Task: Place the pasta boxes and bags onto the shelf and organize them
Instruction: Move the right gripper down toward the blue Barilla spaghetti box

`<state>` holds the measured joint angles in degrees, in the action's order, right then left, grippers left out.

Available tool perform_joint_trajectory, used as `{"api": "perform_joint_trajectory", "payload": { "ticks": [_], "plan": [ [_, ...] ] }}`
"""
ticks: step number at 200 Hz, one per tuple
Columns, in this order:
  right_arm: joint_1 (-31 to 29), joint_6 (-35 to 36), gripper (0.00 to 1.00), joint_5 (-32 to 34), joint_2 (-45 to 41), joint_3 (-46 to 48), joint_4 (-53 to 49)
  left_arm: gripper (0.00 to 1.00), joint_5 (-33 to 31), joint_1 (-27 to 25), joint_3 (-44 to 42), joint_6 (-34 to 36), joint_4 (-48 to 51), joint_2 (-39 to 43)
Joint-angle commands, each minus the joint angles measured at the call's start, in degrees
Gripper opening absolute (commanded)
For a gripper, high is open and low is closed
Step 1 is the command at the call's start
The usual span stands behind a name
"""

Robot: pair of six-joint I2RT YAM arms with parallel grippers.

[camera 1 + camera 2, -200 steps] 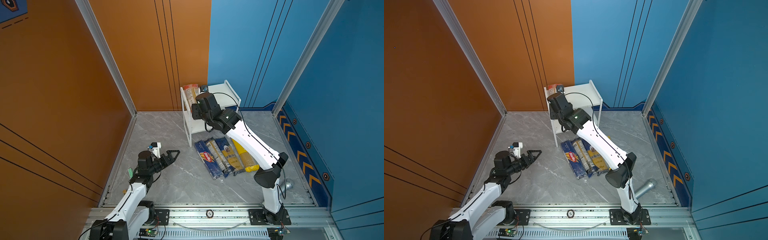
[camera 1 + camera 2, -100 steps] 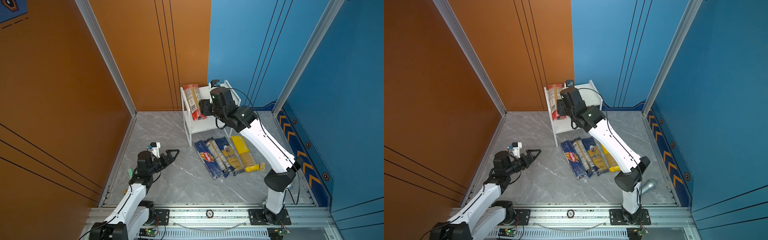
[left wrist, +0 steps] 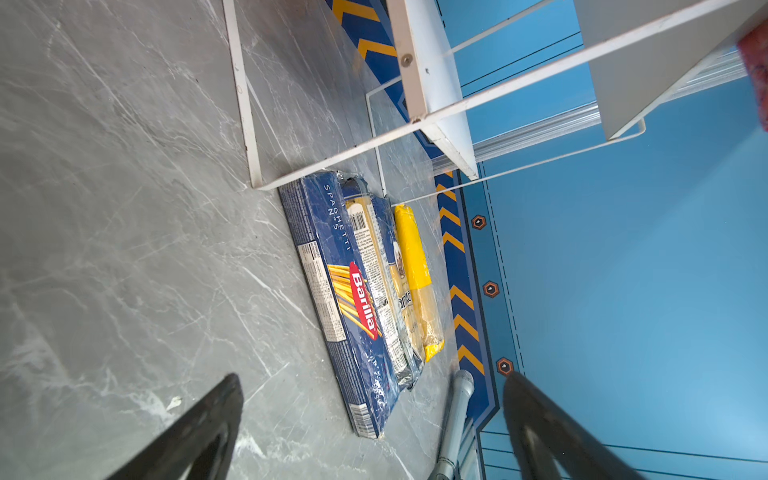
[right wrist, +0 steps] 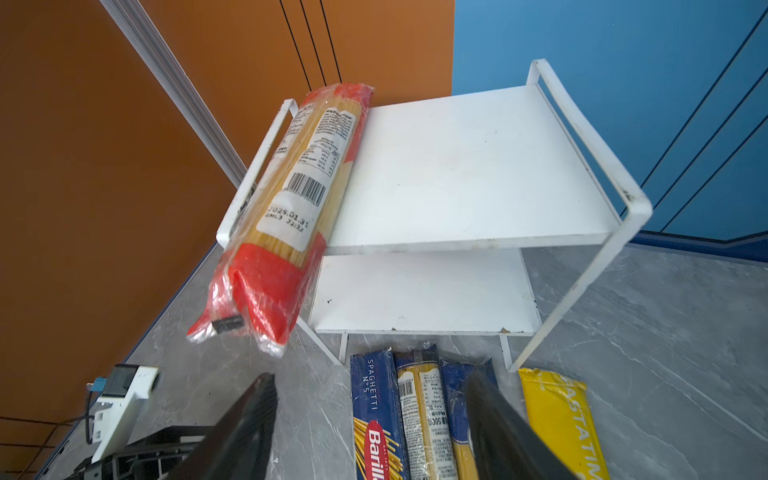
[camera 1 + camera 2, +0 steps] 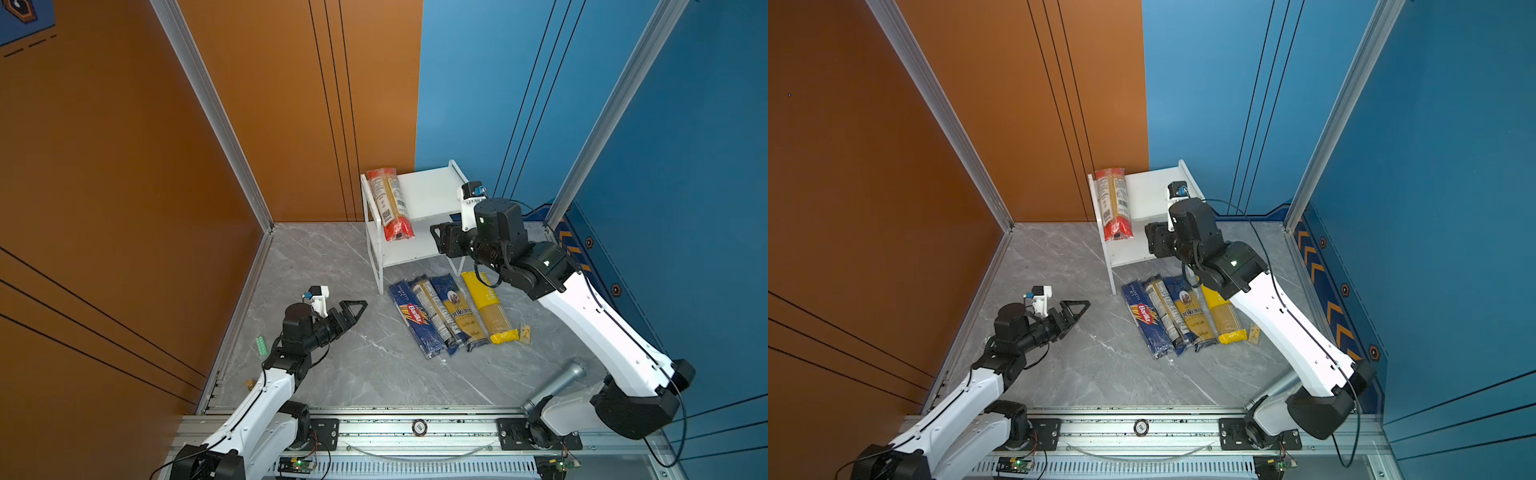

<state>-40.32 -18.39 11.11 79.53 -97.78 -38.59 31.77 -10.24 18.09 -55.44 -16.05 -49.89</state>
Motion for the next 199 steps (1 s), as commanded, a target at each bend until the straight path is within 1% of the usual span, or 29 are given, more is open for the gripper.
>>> {"api": "perform_joint_trajectory", "payload": {
  "ticks": [1,65,98,100,103,151,199],
  "plan": [
    [1.6,-1.3,0.7,-2.5,-6.2,6.5,1.2,0.98,-3.7,-2.3,1.6,-1.3,0.1,0.9],
    [1.2,-7.5,0.71,-3.9,-21.5,26.1,1.4,0.98,-8.3,-7.9,1.2,-2.2,0.2,0.8],
    [0.5,-9.2,0.71,-4.6,-25.7,34.0,0.9,0.98,-8.3,-9.4,0.1,-2.5,0.1,1.2],
    [0.5,-9.2,0.71,-4.7,-25.8,34.3,0.9,0.98,-8.3,-9.4,0.0,-2.4,0.1,1.2],
    [-1.1,-9.3,0.71,-4.6,-25.9,34.8,0.8,0.98,-8.3,-9.5,-0.1,-2.5,0.1,1.3],
    [-8.5,-9.5,0.76,-3.7,-22.9,39.9,0.3,0.98,-9.5,-9.7,-1.6,-1.8,0.2,3.1],
    [-11.9,-9.0,0.78,-4.0,-16.8,42.6,4.5,0.98,-9.4,-9.6,-1.9,-0.1,0.2,1.0]
  ]
}}
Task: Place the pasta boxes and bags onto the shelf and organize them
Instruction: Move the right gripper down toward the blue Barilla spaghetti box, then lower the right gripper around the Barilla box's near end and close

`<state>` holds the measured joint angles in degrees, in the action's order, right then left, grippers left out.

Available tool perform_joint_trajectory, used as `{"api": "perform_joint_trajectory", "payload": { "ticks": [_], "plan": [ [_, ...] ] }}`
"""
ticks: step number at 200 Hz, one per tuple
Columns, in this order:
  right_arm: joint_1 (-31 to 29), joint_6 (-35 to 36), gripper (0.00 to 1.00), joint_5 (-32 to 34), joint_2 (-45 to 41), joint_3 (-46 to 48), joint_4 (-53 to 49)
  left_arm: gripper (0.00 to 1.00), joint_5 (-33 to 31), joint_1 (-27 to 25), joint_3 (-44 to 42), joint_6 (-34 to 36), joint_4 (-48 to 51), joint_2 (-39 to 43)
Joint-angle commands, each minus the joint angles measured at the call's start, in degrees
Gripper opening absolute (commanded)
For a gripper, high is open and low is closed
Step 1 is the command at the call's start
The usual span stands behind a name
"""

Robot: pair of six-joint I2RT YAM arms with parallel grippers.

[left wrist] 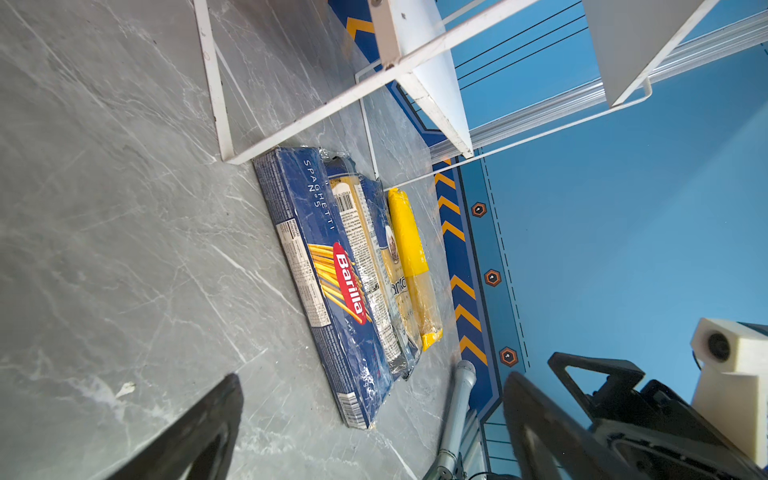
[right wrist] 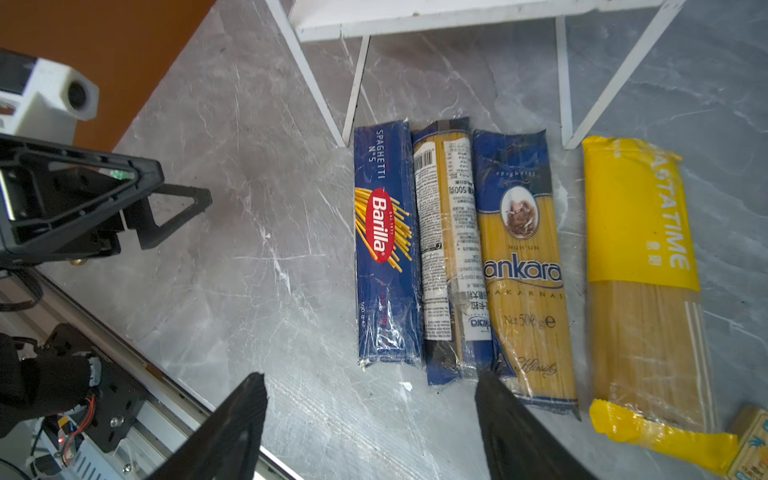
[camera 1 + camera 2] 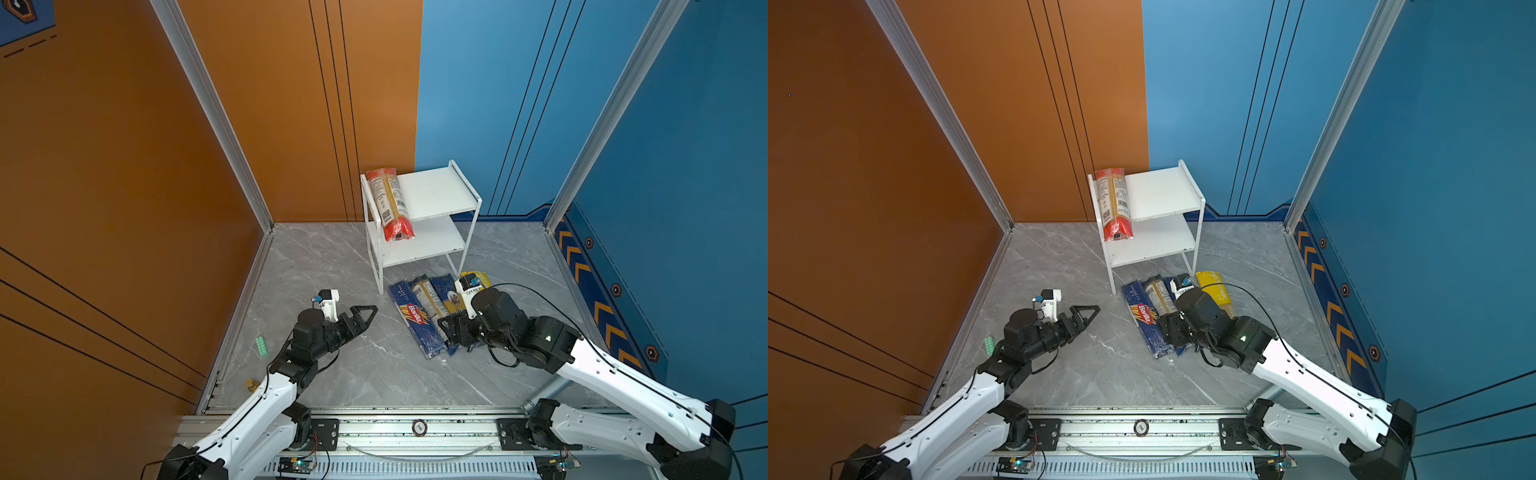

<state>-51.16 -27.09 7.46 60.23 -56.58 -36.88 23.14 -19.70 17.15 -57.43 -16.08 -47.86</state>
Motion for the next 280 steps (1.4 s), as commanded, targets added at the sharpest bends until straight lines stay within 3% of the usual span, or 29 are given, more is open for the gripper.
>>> {"api": "perform_joint_trajectory", "payload": {
  "ticks": [1,104,161,280],
  "plan": [
    [-1.1,-0.1,0.78,-0.4,2.6,1.5,2.9,0.98,-0.8,-0.2,-1.0,1.9,0.2,-1.0],
    [-3.9,6.3,0.81,-4.4,10.7,9.3,14.9,0.98,2.1,5.4,-2.0,5.3,-1.3,-4.2],
    [-3.2,8.0,0.82,-5.2,15.8,8.0,15.0,0.98,4.0,7.2,-1.6,5.4,-4.9,-9.2],
    [3.3,10.9,0.82,-11.1,20.2,11.6,22.3,0.98,5.2,7.4,0.8,6.4,-7.5,-15.6]
  ]
}}
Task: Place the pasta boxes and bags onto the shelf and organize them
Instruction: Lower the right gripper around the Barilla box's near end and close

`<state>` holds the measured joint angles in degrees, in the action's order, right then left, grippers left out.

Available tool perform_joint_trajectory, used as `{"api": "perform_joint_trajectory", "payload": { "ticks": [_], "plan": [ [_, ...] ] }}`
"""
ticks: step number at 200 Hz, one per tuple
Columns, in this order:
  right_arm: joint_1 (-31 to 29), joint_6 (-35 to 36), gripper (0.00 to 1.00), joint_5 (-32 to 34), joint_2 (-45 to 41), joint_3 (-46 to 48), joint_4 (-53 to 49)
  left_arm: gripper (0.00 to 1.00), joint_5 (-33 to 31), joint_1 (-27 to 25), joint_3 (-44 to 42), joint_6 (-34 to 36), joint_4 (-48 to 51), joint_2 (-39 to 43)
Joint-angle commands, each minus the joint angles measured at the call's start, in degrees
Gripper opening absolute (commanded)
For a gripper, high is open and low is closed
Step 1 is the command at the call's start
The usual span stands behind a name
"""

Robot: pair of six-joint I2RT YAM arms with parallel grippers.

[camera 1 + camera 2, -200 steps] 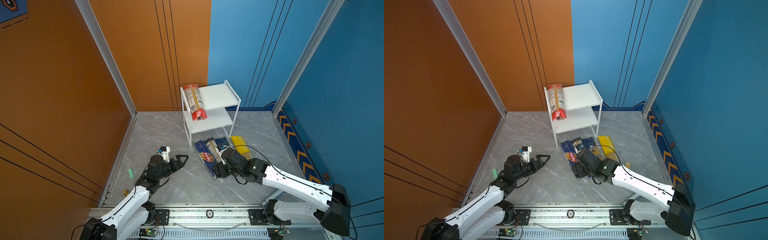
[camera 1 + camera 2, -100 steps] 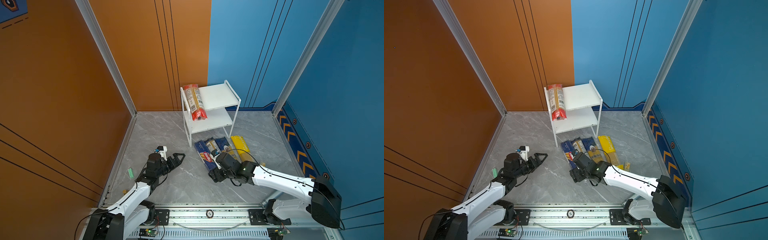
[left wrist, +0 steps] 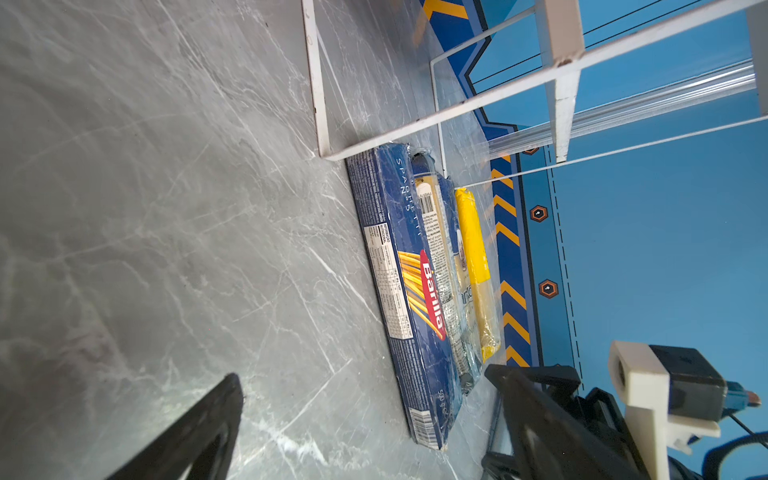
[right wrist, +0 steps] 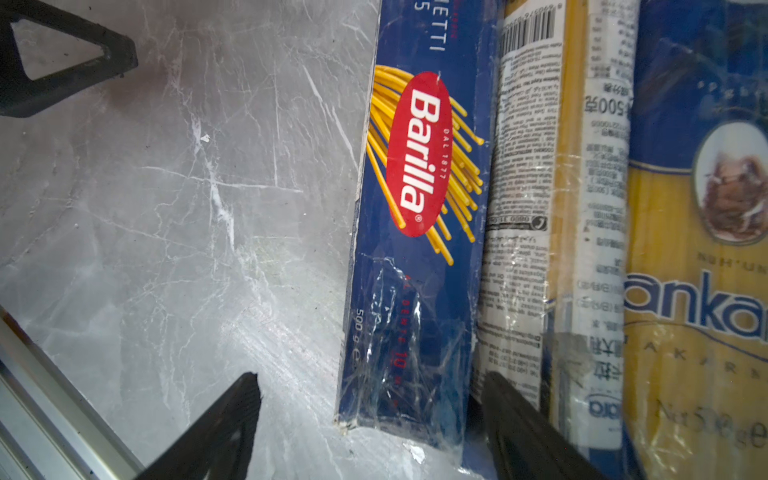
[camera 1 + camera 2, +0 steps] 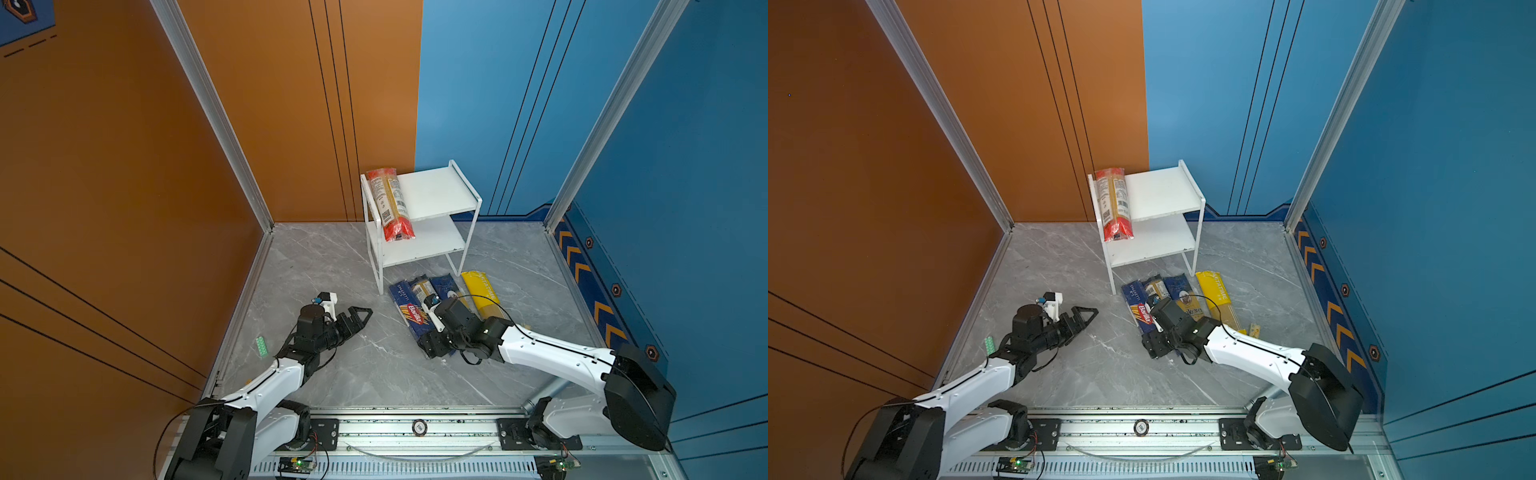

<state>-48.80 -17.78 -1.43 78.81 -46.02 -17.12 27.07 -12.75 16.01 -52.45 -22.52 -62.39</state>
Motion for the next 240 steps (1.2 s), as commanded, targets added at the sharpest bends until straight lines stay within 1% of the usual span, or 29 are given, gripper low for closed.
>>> {"api": "perform_joint_trajectory", "payload": {
  "ticks": [1,37,107,190,240],
  "plan": [
    [1.0,1.7,0.82,-2.2,1.7,1.1,2.6,0.98,1.2,0.4,2.0,1.4,-1.0,-1.1],
    [1.8,2.8,0.82,-2.9,4.2,1.0,3.6,0.98,1.1,0.4,3.1,1.2,-1.1,-2.1],
    [3.4,2.9,0.82,-4.2,7.2,1.9,6.7,0.98,1.3,0.2,4.3,1.1,-1.6,-4.3],
    [3.2,1.9,0.81,-4.4,9.2,2.3,8.2,0.98,1.7,0.0,3.8,1.3,-2.3,-4.6],
    [2.1,1.3,0.81,-2.8,10.1,2.5,8.7,0.98,1.8,0.0,2.7,0.9,-3.0,-4.0]
  ]
}}
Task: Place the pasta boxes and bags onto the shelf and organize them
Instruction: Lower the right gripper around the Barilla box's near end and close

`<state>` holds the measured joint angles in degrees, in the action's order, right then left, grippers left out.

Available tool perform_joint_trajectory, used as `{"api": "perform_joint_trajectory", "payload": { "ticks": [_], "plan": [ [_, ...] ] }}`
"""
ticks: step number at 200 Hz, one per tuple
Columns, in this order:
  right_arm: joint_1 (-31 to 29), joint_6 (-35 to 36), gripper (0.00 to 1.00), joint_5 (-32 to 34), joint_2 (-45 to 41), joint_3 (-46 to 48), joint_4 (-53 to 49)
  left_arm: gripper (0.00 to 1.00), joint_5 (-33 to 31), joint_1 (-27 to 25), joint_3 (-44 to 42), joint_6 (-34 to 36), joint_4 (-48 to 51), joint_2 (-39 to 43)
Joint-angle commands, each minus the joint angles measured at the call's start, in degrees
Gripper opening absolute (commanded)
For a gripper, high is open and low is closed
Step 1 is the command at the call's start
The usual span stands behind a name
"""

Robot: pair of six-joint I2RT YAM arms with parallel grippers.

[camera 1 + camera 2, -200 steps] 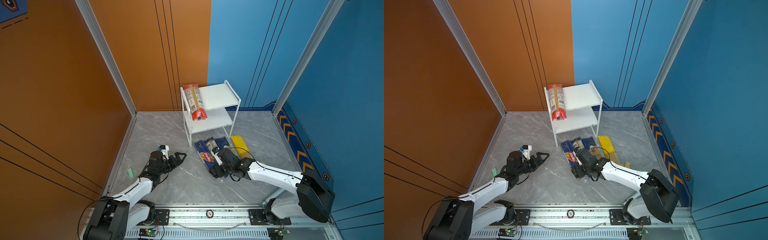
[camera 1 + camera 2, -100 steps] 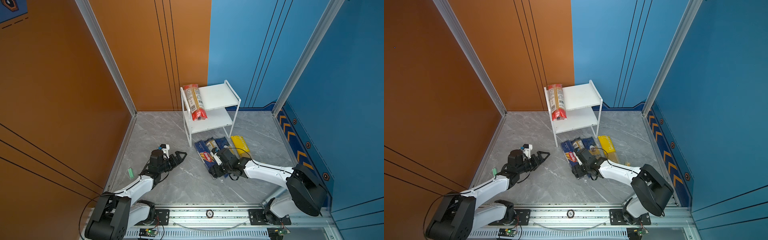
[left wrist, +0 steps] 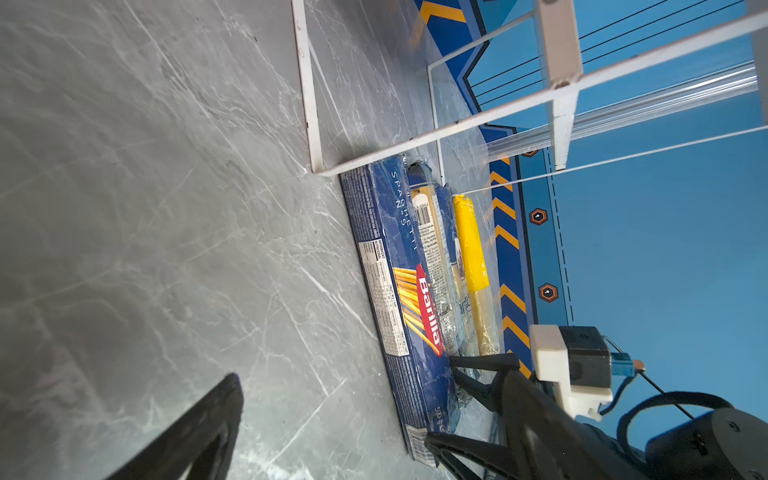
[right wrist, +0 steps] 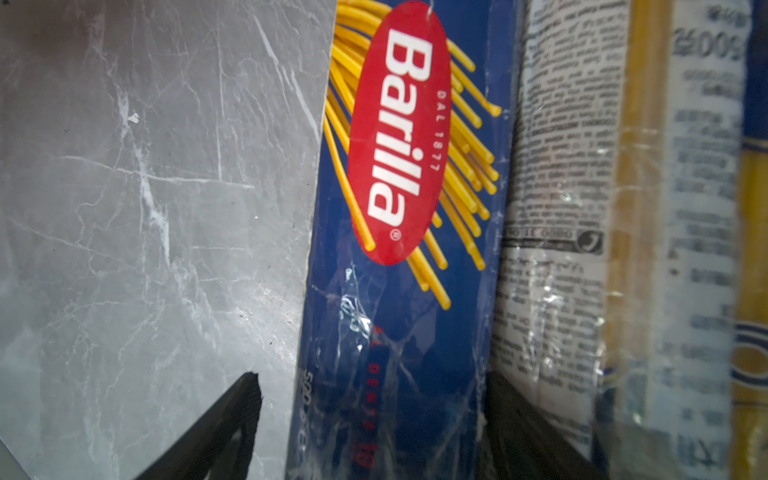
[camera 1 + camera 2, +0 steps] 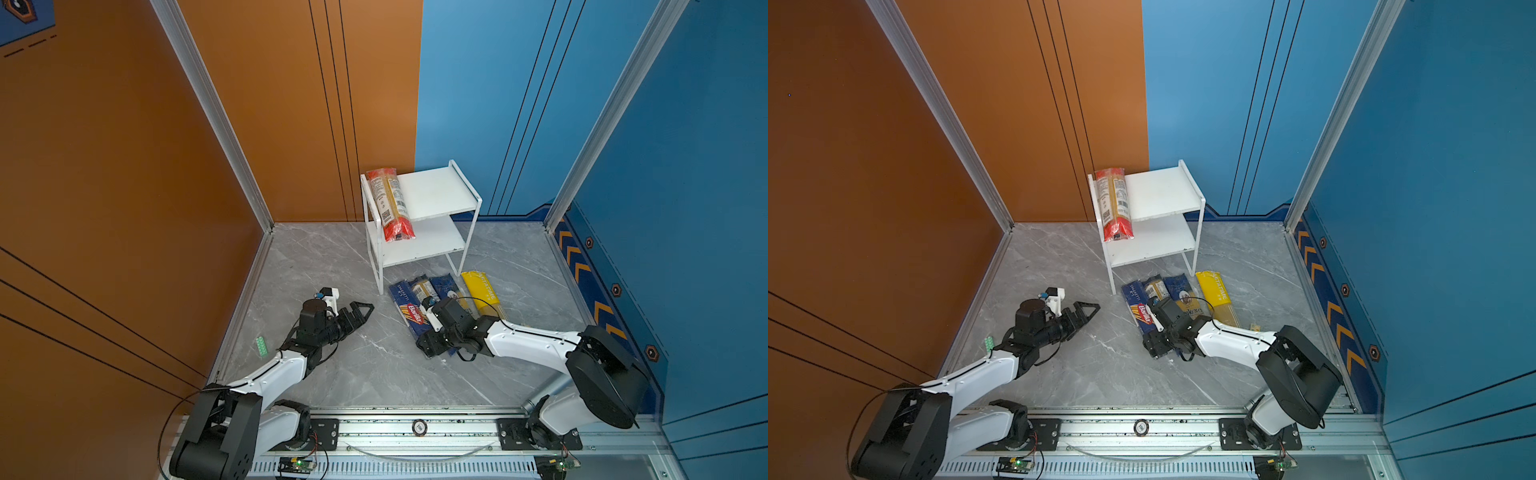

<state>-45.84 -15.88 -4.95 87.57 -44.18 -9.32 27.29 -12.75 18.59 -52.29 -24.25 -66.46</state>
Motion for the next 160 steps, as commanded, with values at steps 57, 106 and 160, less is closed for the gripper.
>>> {"api": "perform_joint_trajectory", "payload": {
  "ticks": [57,106,160],
  "plan": [
    [-2.2,-1.4,0.81,1.5,3.0,1.7,2.7,0.98,2.0,0.0,-0.3,0.4,-1.3,1.0],
    [-2.2,-1.4,0.81,1.8,3.5,2.3,3.3,0.98,1.7,0.0,-0.9,0.0,-1.3,2.2],
    [-3.3,-1.6,0.81,4.0,5.0,2.8,3.5,0.98,1.9,0.0,-1.0,-0.3,-1.2,2.0]
  ]
}}
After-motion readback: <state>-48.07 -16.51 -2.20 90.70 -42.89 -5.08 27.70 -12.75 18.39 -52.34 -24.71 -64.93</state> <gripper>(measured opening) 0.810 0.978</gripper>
